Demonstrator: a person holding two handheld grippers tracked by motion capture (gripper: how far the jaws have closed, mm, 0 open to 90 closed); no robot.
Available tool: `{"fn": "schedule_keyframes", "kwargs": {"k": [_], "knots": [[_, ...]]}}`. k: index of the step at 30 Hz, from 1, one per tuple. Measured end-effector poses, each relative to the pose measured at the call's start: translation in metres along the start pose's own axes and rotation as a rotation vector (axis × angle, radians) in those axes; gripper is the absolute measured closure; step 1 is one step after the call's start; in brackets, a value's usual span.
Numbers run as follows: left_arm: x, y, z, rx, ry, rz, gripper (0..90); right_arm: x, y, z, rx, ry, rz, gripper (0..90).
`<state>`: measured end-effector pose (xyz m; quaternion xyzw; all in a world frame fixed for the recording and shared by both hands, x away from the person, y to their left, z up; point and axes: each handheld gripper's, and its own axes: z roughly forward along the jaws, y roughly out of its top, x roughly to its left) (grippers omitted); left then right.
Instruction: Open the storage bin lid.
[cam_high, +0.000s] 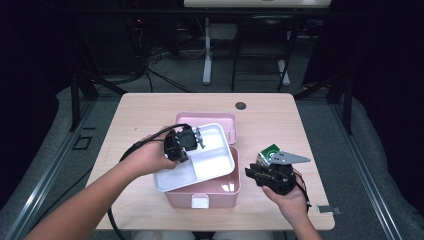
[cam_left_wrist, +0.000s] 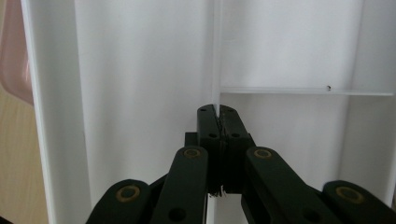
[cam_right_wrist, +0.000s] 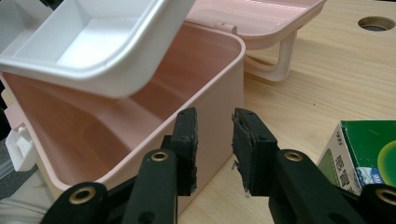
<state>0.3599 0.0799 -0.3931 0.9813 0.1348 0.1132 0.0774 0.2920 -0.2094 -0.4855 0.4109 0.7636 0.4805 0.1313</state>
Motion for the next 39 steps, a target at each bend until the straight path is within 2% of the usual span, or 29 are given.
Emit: {"fn": "schedule_keyframes", "kwargs": {"k": [6, 9, 11, 16, 24, 26, 34, 39], "knots": [[0.016, -0.019, -0.004, 0.008, 0.003, -0.115, 89.6, -0.001, 0.000, 0.000, -0.004, -0.002, 0.004, 69.1], [0.022, -0.029, -0.004, 0.021, -0.005, -0.149, 89.7, -0.001, -0.001, 0.000, -0.003, -0.003, 0.006, 68.9], [0.027, -0.036, -0.004, 0.030, -0.009, -0.188, 89.6, -0.001, -0.001, 0.000, -0.003, -0.003, 0.006, 68.8], [0.037, -0.056, -0.003, 0.041, -0.002, -0.249, 89.6, -0.001, -0.001, 0.001, -0.003, -0.004, 0.007, 68.7], [0.054, -0.092, -0.005, 0.040, 0.006, -0.358, 89.6, -0.001, -0.001, 0.001, 0.000, -0.008, 0.011, 68.3], [0.059, -0.103, -0.005, 0.033, 0.006, -0.399, 89.7, -0.002, -0.002, 0.001, 0.001, -0.008, 0.012, 68.2], [0.073, -0.142, -0.003, 0.048, 0.005, -0.486, 89.6, -0.001, -0.002, 0.002, 0.002, -0.009, 0.012, 67.9], [0.076, -0.159, 0.001, 0.051, 0.001, -0.527, 89.6, -0.001, -0.002, 0.002, 0.004, -0.010, 0.013, 67.5]]}}
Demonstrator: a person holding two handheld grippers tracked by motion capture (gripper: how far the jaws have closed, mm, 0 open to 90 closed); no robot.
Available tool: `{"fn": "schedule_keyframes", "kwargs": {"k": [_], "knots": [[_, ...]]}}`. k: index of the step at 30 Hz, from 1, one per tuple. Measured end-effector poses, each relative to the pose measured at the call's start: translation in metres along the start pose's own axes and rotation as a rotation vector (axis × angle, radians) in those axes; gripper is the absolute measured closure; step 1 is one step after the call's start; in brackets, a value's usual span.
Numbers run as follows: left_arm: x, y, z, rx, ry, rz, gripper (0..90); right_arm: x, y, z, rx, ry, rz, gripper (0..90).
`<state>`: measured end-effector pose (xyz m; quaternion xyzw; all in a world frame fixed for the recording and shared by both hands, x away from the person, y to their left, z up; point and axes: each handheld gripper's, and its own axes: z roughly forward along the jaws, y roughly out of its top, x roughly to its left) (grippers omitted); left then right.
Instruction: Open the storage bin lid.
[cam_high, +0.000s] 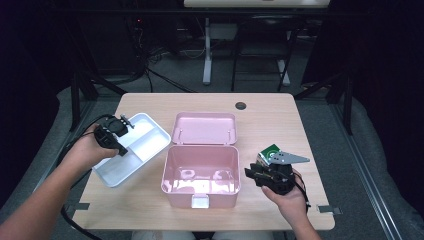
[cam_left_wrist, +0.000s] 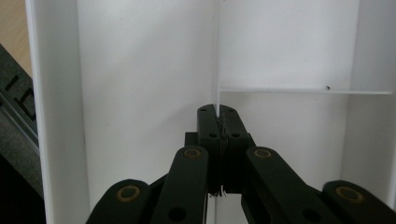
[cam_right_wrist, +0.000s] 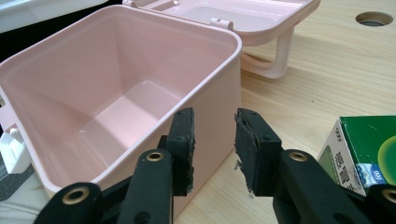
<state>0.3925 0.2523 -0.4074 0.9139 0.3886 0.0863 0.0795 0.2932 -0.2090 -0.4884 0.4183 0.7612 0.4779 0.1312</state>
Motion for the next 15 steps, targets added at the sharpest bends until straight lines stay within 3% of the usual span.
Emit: {"fn": "schedule_keyframes", "kwargs": {"k": [5, 8, 15], "knots": [[0.007, -0.007, 0.012, 0.008, -0.014, -0.028, 89.7, 0.000, 0.000, 0.001, -0.001, 0.002, 0.002, 63.6], [0.008, -0.010, 0.028, 0.004, -0.039, -0.043, 89.7, -0.001, 0.000, 0.001, -0.007, -0.003, 0.003, 56.9], [0.009, -0.014, 0.064, 0.034, -0.047, -0.065, 89.6, -0.003, 0.001, 0.001, -0.017, -0.006, -0.025, 48.5]]}}
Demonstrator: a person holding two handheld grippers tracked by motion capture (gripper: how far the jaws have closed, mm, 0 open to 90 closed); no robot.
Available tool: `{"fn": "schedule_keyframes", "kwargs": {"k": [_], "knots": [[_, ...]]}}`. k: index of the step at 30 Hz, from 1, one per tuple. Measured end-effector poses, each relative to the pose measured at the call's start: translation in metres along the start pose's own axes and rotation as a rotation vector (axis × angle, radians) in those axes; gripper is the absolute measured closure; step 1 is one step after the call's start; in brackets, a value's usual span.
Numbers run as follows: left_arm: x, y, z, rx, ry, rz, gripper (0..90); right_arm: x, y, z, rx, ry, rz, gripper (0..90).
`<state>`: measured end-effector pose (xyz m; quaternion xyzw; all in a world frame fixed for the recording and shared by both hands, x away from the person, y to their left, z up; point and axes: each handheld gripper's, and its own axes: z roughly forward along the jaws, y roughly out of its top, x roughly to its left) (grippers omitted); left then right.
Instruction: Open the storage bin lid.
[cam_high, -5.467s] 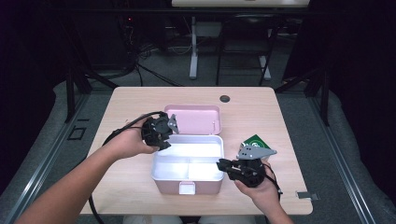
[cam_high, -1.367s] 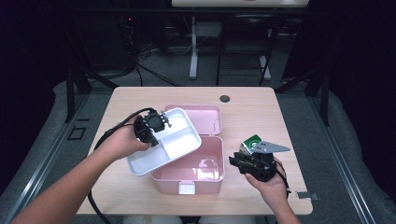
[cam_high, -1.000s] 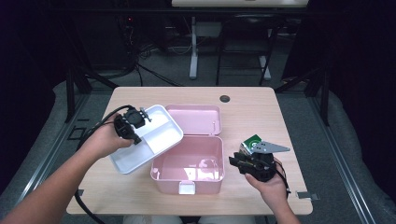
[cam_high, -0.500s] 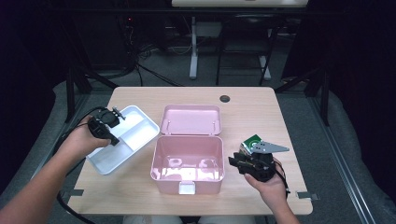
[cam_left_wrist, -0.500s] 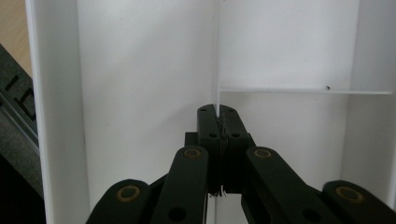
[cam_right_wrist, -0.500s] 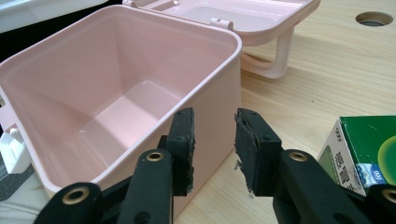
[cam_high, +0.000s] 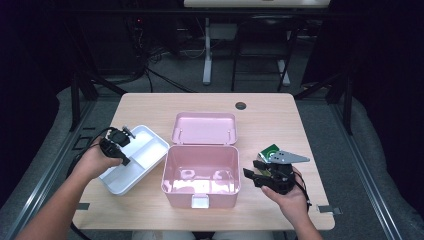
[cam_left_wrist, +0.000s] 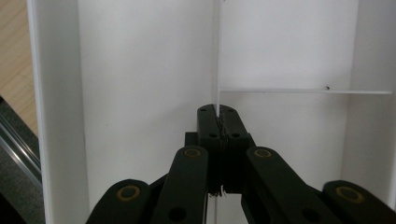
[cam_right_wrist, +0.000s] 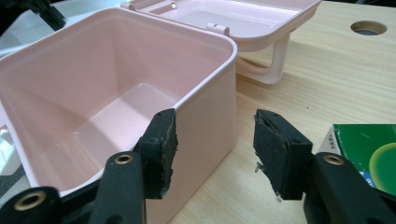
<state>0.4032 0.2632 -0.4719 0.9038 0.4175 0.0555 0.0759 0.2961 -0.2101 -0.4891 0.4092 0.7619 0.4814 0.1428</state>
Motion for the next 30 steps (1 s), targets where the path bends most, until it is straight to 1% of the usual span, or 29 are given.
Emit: {"fn": "schedule_keyframes", "kwargs": {"k": [4, 7, 9, 11, 13, 14, 15, 17, 18, 19, 22, 24, 25, 27, 28, 29, 30], "knots": [[-0.001, -0.001, 0.019, -0.004, -0.023, -0.024, 89.7, -0.005, 0.003, -0.001, 0.006, -0.003, -0.001, 44.0], [-0.001, -0.001, 0.030, 0.006, -0.031, -0.027, 89.7, -0.009, 0.004, -0.001, 0.014, -0.005, 0.009, 43.1], [-0.001, -0.002, 0.038, 0.017, -0.031, -0.032, 89.7, -0.013, 0.004, 0.000, 0.032, -0.015, 0.005, 41.5], [0.000, -0.003, 0.044, 0.024, -0.031, -0.038, 89.6, -0.015, 0.003, 0.001, 0.050, -0.004, 0.005, 39.6], [0.002, -0.004, 0.048, 0.025, -0.031, -0.048, 89.6, -0.017, 0.004, 0.003, 0.081, 0.011, -0.001, 39.1], [0.003, -0.005, 0.049, 0.026, -0.031, -0.052, 89.6, -0.018, 0.004, 0.005, 0.106, 0.012, -0.013, 39.1], [0.003, -0.005, 0.050, 0.034, -0.033, -0.053, 89.6, -0.018, 0.005, 0.006, 0.122, 0.005, -0.035, 39.1], [0.004, -0.007, 0.052, 0.032, -0.032, -0.058, 89.5, -0.018, 0.007, 0.008, 0.170, -0.018, -0.052, 38.0], [0.005, -0.007, 0.053, 0.032, -0.037, -0.061, 89.5, -0.018, 0.008, 0.010, 0.206, -0.036, -0.069, 38.0], [0.005, -0.008, 0.054, 0.029, -0.038, -0.065, 89.4, -0.018, 0.009, 0.011, 0.224, -0.045, -0.079, 37.9], [0.006, -0.011, 0.059, 0.023, -0.048, -0.080, 89.1, -0.019, 0.015, 0.016, 0.307, -0.078, -0.111, 36.7], [0.006, -0.013, 0.061, 0.039, -0.048, -0.075, 87.9, -0.020, 0.020, 0.019, 0.351, -0.094, -0.127, 35.4], [0.006, -0.014, 0.061, 0.044, -0.055, -0.073, 85.1, -0.020, 0.022, 0.020, 0.372, -0.104, -0.135, 34.5], [0.006, -0.018, 0.060, 0.031, -0.072, -0.085, 76.4, -0.022, 0.027, 0.023, 0.409, -0.114, -0.154, 33.3], [0.006, -0.019, 0.059, 0.019, -0.069, -0.082, 70.4, -0.023, 0.030, 0.024, 0.430, -0.117, -0.174, 32.5], [0.005, -0.021, 0.057, 0.007, -0.061, -0.078, 65.8, -0.024, 0.033, 0.024, 0.460, -0.127, -0.181, 31.9], [0.004, -0.022, 0.056, -0.008, -0.056, -0.082, 61.8, -0.025, 0.036, 0.025, 0.488, -0.131, -0.195, 30.4]]}}
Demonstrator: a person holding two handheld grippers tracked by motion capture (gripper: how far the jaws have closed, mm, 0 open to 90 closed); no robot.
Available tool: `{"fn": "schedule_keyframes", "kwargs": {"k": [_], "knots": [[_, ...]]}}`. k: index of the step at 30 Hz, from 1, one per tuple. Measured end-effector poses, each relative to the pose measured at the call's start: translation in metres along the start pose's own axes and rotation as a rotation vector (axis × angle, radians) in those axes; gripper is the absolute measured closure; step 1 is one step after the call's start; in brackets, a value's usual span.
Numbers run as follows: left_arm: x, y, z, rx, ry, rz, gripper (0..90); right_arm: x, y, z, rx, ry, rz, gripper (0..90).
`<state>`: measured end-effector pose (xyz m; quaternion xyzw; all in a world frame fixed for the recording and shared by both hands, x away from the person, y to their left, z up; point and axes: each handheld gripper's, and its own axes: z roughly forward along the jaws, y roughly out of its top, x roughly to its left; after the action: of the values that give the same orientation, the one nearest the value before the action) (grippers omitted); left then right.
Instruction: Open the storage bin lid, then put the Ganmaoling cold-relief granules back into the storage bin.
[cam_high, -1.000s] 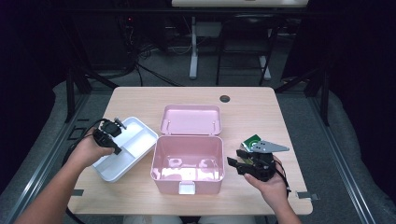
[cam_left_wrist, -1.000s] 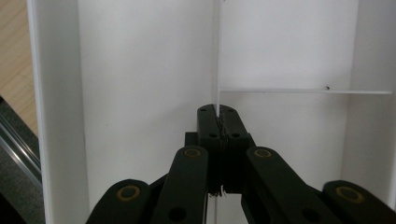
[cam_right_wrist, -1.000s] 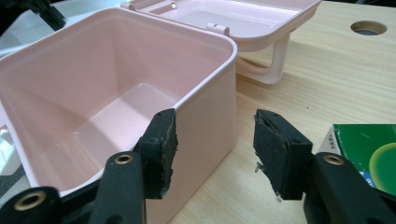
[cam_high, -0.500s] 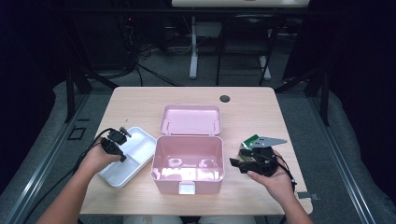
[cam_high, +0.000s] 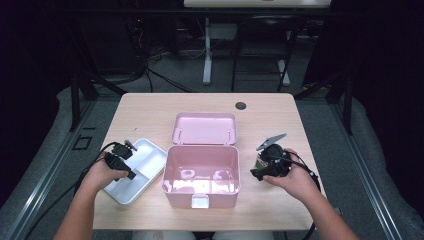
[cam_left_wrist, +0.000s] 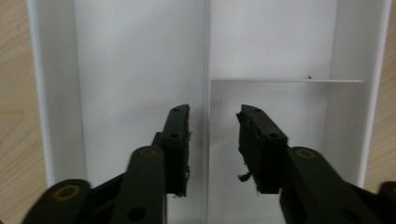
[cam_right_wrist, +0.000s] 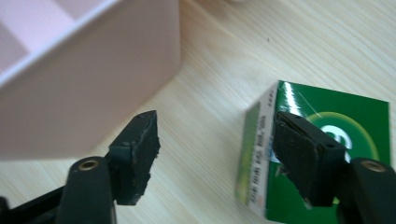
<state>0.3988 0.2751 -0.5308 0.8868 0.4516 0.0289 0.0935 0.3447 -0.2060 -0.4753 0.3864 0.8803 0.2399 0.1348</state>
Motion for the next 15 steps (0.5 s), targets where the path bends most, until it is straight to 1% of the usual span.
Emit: {"fn": "schedule_keyframes", "kwargs": {"k": [1, 3, 4, 6, 7, 9, 10, 12, 13, 14, 15], "knots": [[-0.001, -0.001, -0.001, -0.016, 0.001, 0.003, 56.6, -0.001, 0.003, 0.000, 0.028, -0.004, -0.013, 28.4], [-0.002, -0.003, -0.003, -0.036, -0.002, 0.003, 53.3, -0.005, 0.007, 0.000, 0.077, -0.013, -0.026, 27.0], [-0.001, -0.003, -0.005, -0.032, 0.001, 0.009, 50.5, -0.007, 0.010, 0.000, 0.095, -0.017, -0.026, 25.2], [-0.002, -0.005, -0.009, -0.053, 0.020, 0.009, 46.3, -0.014, 0.016, 0.002, 0.134, -0.009, 0.006, 22.4], [-0.002, -0.006, -0.012, -0.062, 0.020, 0.007, 45.6, -0.017, 0.018, 0.002, 0.145, 0.005, 0.031, 21.8], [-0.002, -0.009, -0.014, -0.073, 0.020, 0.007, 44.5, -0.025, 0.023, 0.003, 0.171, 0.017, 0.078, 19.6], [-0.002, -0.010, -0.014, -0.082, 0.017, -0.003, 43.8, -0.028, 0.025, 0.004, 0.186, 0.018, 0.091, 19.3], [-0.003, -0.011, -0.016, -0.087, 0.013, -0.008, 42.9, -0.034, 0.030, 0.005, 0.206, 0.007, 0.103, 15.2], [-0.004, -0.012, -0.016, -0.088, 0.010, -0.002, 42.9, -0.036, 0.032, 0.006, 0.217, 0.000, 0.103, 14.8], [-0.005, -0.012, -0.017, -0.096, 0.009, -0.001, 42.8, -0.038, 0.033, 0.006, 0.238, -0.010, 0.096, 14.2], [-0.006, -0.012, -0.017, -0.099, 0.007, 0.000, 42.7, -0.039, 0.034, 0.007, 0.247, -0.016, 0.090, 13.0]]}}
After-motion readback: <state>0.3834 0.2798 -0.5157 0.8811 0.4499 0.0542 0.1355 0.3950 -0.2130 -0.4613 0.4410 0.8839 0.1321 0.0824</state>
